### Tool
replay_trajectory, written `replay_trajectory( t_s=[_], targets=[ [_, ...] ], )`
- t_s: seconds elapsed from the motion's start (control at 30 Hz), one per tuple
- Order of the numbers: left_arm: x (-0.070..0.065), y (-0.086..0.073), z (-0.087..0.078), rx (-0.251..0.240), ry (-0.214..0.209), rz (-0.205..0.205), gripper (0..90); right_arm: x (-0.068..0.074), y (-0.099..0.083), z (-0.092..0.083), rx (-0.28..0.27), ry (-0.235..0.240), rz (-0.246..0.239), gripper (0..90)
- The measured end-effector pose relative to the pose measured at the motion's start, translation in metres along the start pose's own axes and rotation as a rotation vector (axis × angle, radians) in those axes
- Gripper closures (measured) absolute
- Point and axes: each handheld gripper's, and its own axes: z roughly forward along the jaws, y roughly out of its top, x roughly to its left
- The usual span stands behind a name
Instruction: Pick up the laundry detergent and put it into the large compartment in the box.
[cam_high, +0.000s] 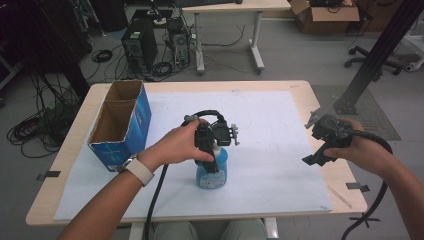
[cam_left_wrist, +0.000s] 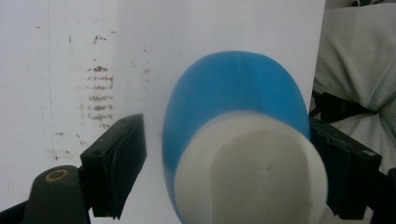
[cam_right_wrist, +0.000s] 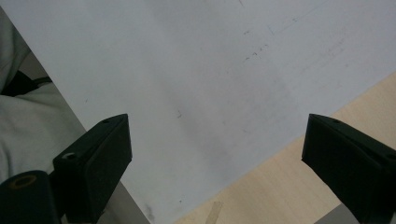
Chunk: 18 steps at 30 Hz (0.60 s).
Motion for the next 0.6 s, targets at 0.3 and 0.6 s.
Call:
replay_trajectory(
  t_s=[0.3,0.6],
  targets=[
    [-0.0004,0.0001,0.0005,0.0,-0.001,0.006,24.3,0.0001,0.0003,0.0003,-0.002,0.0,0.0,8.5],
    [-0.001,0.0001,0.0003,-0.005,-0.002,0.012,30.6,0.0002,0.0,0.0005,-0.001,0.001,0.0,8.5]
  ],
)
